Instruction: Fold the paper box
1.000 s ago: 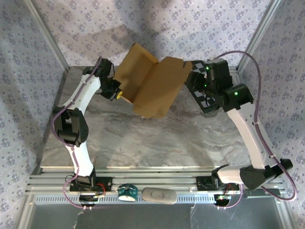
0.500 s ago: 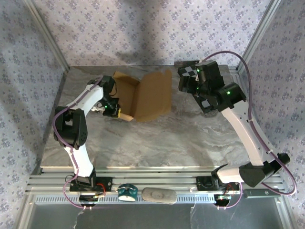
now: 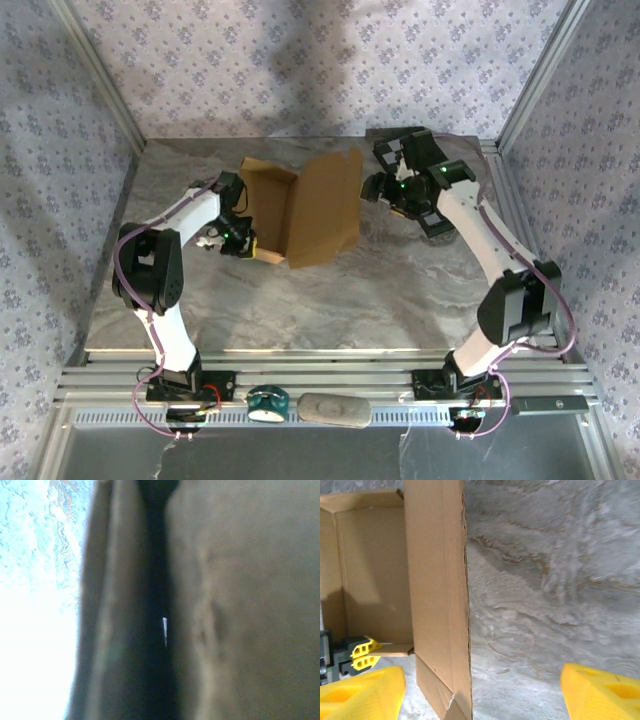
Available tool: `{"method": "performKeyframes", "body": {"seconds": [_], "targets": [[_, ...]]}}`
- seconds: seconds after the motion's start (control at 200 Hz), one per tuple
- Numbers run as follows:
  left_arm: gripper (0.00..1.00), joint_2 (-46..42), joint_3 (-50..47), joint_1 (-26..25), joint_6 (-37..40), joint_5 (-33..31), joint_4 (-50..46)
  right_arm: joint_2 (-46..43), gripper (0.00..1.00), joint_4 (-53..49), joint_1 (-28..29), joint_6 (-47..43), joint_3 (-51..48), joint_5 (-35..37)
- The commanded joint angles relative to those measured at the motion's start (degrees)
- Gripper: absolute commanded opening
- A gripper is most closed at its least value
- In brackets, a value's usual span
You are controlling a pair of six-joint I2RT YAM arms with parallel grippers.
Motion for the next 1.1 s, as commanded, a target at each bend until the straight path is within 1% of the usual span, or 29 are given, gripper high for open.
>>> {"method": "performKeyframes", "body": {"seconds": [0.0,0.08,0.155,0.22,0.28,0.34,0.42,0.52,0.645,0.69,0.75,0.795,0.815,0.86,0.895,0.944,1.024,1.094], "targets": [[0.00,-0.8,-1.6,-0.3,-0.5,0.2,-0.9,4.9,0.81,-2.9,1.2,-2.2,5.6,-5.1],[0.00,-0.6,-1.7,-0.3,-0.3,0.4,-0.6,7.0,0.80,-3.7,1.1,-3.2,4.4,-3.6],[0.00,-0.6,-1.6,-0.3,0.2,0.5,-0.5,7.0,0.80,-0.3,0.9,-3.2,2.4,-3.4],[0.00,-0.5,-1.5,-0.3,0.5,0.6,-0.5,8.1,0.78,1.5,0.9,-3.0,3.2,-4.4],[0.00,-0.4,-1.7,-0.3,0.5,0.7,-0.5,10.5,0.75,1.4,1.5,-3.4,6.4,-5.0],[0.00,-0.3,-1.8,-0.4,0.6,0.9,-0.3,14.2,0.70,-1.0,2.6,-4.8,11.3,-5.2],[0.00,-0.3,-2.0,-0.4,0.5,1.2,0.0,19.5,0.64,-7.0,4.5,-6.7,18.0,-1.5],[0.00,-0.3,-2.5,-0.6,0.4,2.2,1.4,24.2,0.54,-13.3,5.4,-7.8,23.8,3.3],[0.00,-0.5,-2.8,-1.0,0.5,2.6,2.7,24.8,0.44,-14.3,6.3,-7.6,25.8,6.6],[0.00,-0.4,-3.1,-1.3,0.5,3.1,3.3,25.4,0.39,-15.6,6.8,-8.6,27.7,7.9],[0.00,-0.4,-3.5,-1.8,0.3,4.2,4.6,26.5,0.28,-18.2,7.7,-10.6,30.9,11.1],[0.00,-0.5,-4.1,-2.2,0.3,5.1,6.1,27.2,0.16,-20.3,8.6,-12.5,33.2,13.0],[0.03,-0.5,-4.3,-2.4,0.3,5.5,6.9,27.4,0.11,-21.2,8.9,-13.6,34.3,13.6],[0.20,-0.9,-4.4,-2.7,0.7,6.0,8.1,27.8,0.00,-22.9,9.3,-16.4,36.1,15.7],[0.33,-1.3,-4.2,-3.0,1.1,6.1,8.5,28.0,0.00,-24.1,9.5,-18.5,37.2,17.4],[0.47,-2.0,-3.3,-3.4,2.1,5.8,7.6,27.8,0.00,-25.8,9.2,-21.7,38.1,19.6],[0.62,-3.1,-1.5,-3.9,3.6,5.4,5.8,27.4,0.00,-27.7,8.1,-25.7,39.2,20.4],[0.66,-4.4,0.3,-4.4,4.7,5.3,5.6,26.9,0.00,-27.9,7.0,-29.7,39.7,20.9]]}}
